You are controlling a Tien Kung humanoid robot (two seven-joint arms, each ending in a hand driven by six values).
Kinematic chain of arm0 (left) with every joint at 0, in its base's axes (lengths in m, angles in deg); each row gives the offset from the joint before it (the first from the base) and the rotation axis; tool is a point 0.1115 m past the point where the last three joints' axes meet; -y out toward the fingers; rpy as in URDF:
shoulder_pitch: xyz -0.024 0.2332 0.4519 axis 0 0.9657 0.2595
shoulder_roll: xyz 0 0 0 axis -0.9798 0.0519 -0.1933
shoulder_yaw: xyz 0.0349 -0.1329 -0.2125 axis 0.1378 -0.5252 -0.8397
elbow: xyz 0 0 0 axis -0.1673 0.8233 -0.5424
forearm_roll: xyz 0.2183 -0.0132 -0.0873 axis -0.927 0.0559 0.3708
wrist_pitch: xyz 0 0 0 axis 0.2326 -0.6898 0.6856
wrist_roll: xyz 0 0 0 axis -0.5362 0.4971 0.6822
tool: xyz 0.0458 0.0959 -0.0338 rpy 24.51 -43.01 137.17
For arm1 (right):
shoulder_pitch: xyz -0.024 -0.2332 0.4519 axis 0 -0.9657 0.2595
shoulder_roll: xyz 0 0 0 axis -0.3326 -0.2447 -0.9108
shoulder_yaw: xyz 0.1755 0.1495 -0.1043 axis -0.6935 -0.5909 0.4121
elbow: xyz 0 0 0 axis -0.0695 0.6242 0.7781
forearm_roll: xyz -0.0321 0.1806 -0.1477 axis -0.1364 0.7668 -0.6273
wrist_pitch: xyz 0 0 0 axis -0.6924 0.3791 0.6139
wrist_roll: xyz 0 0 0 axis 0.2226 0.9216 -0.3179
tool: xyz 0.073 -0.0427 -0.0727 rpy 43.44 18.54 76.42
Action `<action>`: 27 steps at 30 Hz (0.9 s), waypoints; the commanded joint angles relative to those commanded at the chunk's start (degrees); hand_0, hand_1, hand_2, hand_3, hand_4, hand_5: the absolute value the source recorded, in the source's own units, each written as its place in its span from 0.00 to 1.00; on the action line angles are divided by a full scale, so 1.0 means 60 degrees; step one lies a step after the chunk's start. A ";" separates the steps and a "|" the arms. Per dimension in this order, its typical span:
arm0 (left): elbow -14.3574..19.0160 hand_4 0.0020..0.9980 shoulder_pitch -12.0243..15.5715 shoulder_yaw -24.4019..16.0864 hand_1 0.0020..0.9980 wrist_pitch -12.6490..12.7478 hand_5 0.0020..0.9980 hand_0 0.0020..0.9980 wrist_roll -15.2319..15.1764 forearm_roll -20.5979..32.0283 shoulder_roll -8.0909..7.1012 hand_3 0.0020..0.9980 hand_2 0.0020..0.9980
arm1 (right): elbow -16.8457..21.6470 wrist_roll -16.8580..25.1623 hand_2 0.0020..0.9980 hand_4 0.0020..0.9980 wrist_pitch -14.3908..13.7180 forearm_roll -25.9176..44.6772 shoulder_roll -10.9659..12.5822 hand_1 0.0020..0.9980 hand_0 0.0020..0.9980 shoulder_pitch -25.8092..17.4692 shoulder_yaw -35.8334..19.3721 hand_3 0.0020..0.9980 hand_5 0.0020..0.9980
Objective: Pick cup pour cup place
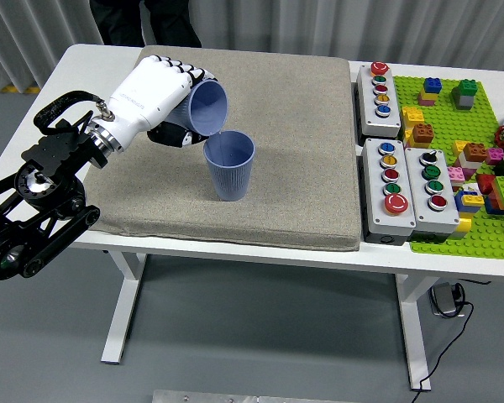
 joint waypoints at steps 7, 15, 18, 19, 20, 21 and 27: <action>0.0036 0.85 -0.0096 0.0137 0.49 -0.0004 0.22 0.49 0.0042 -0.0093 -0.0104 0.56 0.54 | 0.0003 -0.0012 0.64 0.06 -0.0017 0.0058 -0.0002 0.69 0.70 0.0009 0.0033 0.60 0.41; 0.0072 0.85 -0.0224 0.0346 0.49 -0.0027 0.22 0.49 0.0094 -0.0113 -0.0240 0.56 0.54 | 0.0001 -0.0002 0.64 0.06 -0.0027 0.0090 0.0007 0.69 0.70 -0.0012 0.0045 0.60 0.42; 0.0082 0.85 -0.0267 0.0403 0.49 0.0014 0.22 0.49 0.0144 -0.0113 -0.0267 0.56 0.54 | 0.0001 -0.0001 0.64 0.06 -0.0026 0.0096 0.0010 0.69 0.70 -0.0016 0.0052 0.60 0.42; 0.0087 0.85 -0.0282 0.0425 0.49 0.0024 0.21 0.49 0.0164 -0.0113 -0.0275 0.56 0.54 | 0.0001 -0.0002 0.64 0.06 -0.0026 0.0094 0.0011 0.69 0.70 -0.0016 0.0052 0.60 0.42; 0.0097 0.85 -0.0312 0.0471 0.49 0.0034 0.21 0.49 0.0191 -0.0113 -0.0292 0.56 0.54 | 0.0001 -0.0002 0.64 0.06 -0.0025 0.0091 0.0012 0.69 0.70 -0.0010 0.0052 0.60 0.42; 0.0101 0.85 -0.0322 0.0487 0.49 0.0038 0.21 0.49 0.0199 -0.0113 -0.0298 0.56 0.54 | 0.0000 -0.0002 0.64 0.06 -0.0024 0.0090 0.0013 0.69 0.70 -0.0009 0.0051 0.60 0.42; 0.0123 0.85 -0.0479 0.0737 0.49 0.0063 0.21 0.49 0.0321 -0.0113 -0.0428 0.56 0.54 | -0.0002 -0.0001 0.64 0.06 -0.0037 0.0152 0.0021 0.69 0.70 0.0007 0.0086 0.60 0.42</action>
